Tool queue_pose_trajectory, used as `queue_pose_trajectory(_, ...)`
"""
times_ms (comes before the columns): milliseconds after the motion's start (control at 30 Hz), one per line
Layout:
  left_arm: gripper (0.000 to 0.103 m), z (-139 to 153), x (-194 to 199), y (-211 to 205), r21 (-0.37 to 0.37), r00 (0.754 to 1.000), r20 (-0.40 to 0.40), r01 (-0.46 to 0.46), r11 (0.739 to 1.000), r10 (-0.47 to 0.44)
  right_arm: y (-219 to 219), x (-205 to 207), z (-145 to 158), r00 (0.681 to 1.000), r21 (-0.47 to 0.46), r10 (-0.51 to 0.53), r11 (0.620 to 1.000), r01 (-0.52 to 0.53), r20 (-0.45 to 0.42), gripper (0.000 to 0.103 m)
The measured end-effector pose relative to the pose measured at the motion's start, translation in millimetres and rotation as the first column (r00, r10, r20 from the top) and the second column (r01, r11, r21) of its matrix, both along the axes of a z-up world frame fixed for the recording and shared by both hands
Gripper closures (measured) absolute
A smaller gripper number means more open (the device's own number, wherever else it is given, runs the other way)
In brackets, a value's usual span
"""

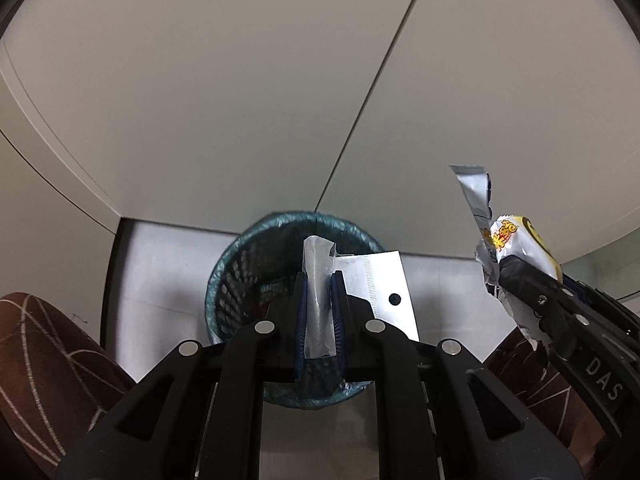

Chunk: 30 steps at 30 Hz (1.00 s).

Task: Collect trash
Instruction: 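Open the left tool to drop the clear bag while the right tool drops the yellow snack bag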

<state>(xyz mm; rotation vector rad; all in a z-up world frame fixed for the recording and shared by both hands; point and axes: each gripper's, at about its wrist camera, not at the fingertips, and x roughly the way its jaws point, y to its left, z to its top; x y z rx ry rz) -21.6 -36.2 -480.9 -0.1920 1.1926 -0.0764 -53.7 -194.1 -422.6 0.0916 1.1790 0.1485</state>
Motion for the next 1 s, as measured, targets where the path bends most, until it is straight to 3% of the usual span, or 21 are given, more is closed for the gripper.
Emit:
queue_pose_trajectory(300, 0.085, -4.9, -5.3, -7.0, 0.041, 0.999, 0.011, 0.049, 0.998, -0.05, -5.0, 13.1, -12.4, 0.999, 0.02, -0.023, 1.0, 0.024, -0.029, 0.076)
queue_pose_trajectory(433, 0.061, 2.5, -8.0, -4.7, 0.065, 0.998, 0.039, 0.046, 0.997, -0.048, -0.9, 15.4, -15.7, 1.0, 0.028, -0.011, 1.0, 0.011, -0.024, 0.076)
queue_pose_trajectory(600, 0.045, 17.7, -14.2, 3.8, 0.117, 0.996, 0.08, 0.034, 0.993, -0.044, 11.3, 18.1, -20.6, 0.999, 0.033, 0.034, 0.999, -0.033, -0.014, 0.076)
queue_pose_trajectory(867, 0.02, 31.8, -11.2, 31.3, 0.116, 0.995, 0.099, -0.029, 0.993, 0.018, 31.2, 37.2, -35.3, 0.996, 0.048, 0.084, 0.995, -0.083, -0.017, 0.076)
queue_pose_trajectory(1000, 0.016, 30.4, -7.8, 42.0, 0.1, 0.995, 0.085, -0.053, 0.994, 0.044, 35.0, 46.5, -42.9, 0.994, 0.047, 0.105, 0.993, -0.104, -0.024, 0.075)
